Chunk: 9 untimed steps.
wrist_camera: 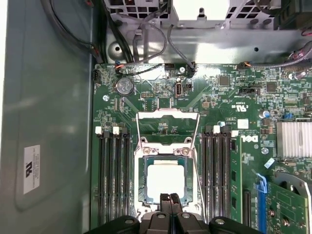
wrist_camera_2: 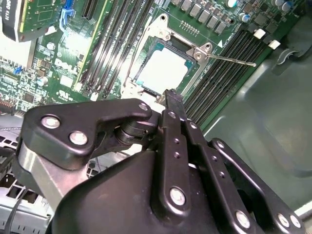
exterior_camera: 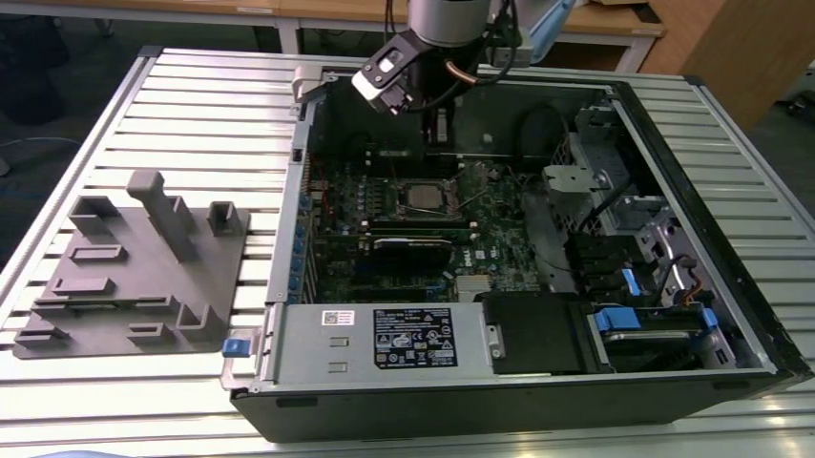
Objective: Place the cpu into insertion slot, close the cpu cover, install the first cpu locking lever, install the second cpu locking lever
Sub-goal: 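Close the cpu cover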
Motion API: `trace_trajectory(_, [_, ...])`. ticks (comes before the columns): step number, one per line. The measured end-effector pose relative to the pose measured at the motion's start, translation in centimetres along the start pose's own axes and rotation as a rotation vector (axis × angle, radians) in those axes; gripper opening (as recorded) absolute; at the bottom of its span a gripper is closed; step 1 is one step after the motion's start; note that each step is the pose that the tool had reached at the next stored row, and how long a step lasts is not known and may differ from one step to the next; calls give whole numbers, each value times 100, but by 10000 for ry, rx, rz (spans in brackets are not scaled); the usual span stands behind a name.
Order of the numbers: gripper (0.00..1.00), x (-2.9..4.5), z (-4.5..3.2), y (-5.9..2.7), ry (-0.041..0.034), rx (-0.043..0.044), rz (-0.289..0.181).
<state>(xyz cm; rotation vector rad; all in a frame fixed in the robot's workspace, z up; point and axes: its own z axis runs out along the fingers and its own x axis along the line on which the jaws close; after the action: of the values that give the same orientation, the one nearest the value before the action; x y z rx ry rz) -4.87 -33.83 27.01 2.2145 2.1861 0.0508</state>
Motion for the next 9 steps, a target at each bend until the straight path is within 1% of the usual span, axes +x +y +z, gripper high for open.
trace_trajectory(9, [11, 0, -6, 5, -1, 1, -3])
